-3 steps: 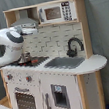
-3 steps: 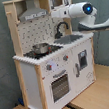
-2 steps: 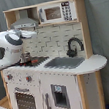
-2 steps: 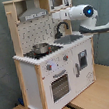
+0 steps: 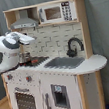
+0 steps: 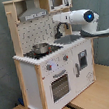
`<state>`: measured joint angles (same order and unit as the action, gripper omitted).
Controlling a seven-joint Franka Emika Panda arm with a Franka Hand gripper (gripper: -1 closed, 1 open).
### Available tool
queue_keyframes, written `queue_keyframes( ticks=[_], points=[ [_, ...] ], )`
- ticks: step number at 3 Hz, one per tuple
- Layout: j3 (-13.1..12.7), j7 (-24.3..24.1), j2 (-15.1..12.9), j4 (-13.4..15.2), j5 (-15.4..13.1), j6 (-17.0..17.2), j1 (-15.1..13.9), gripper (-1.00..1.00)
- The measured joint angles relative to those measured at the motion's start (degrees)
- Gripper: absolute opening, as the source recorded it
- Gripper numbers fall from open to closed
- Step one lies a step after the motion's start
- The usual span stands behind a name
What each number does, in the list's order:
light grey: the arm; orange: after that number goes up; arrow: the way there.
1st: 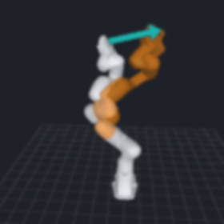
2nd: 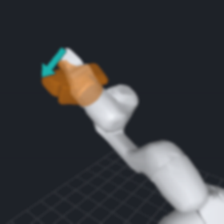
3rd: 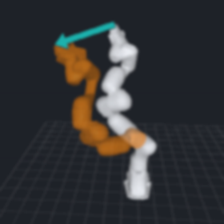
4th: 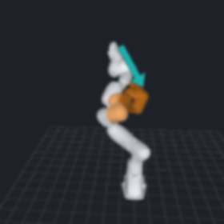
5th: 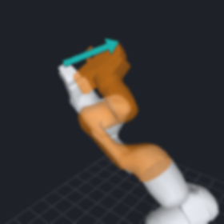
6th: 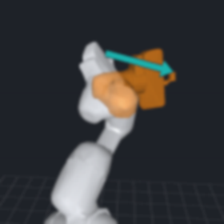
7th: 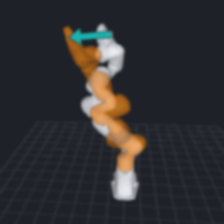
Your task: Play with the kitchen
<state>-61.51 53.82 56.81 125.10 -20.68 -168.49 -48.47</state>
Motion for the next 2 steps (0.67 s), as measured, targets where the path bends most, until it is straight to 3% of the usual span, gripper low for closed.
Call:
queue_keyframes(
  ticks=[2],
  points=[
    [-3.4, -12.5, 3.3, -0.7, 0.0, 3.6, -0.1, 1.0]
  ],
)
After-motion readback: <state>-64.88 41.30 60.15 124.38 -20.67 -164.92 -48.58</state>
